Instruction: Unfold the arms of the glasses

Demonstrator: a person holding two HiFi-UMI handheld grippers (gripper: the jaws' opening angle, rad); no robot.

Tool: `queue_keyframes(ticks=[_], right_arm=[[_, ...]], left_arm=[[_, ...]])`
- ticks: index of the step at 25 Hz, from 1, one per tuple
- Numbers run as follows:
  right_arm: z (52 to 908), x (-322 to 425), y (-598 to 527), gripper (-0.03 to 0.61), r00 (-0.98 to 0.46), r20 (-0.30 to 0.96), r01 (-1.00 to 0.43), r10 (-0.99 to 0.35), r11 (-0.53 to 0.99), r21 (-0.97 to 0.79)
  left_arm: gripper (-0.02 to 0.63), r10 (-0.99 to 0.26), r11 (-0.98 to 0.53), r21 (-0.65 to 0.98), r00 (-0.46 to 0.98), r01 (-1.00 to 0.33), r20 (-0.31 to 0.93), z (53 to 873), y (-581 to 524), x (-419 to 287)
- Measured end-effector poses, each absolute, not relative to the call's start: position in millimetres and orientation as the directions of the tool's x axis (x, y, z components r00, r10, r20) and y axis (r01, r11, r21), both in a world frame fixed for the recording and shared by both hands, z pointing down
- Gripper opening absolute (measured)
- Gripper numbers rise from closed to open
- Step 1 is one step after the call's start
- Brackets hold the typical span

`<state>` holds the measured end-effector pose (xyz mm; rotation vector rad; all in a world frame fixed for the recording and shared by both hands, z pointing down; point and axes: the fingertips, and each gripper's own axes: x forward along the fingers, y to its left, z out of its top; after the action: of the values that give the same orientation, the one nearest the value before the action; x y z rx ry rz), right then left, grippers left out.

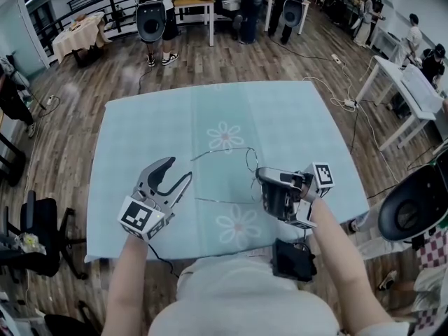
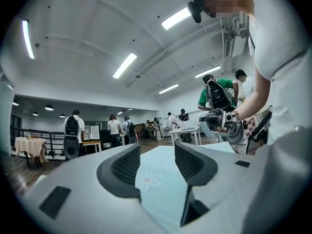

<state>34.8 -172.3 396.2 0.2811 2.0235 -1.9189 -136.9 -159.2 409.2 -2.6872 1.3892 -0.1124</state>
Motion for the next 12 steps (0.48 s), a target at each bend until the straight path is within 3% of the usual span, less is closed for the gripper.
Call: queue_keyframes(ticks=[12], right_arm=[[400,41,-188,0.011,-0.889,-0.361,0.330,-0.281,0.151,-0.932]], left_arm=[[0.219,-0.901,-0.435,-0.080,0.433,-0.897,0.032,426,-137,-153]])
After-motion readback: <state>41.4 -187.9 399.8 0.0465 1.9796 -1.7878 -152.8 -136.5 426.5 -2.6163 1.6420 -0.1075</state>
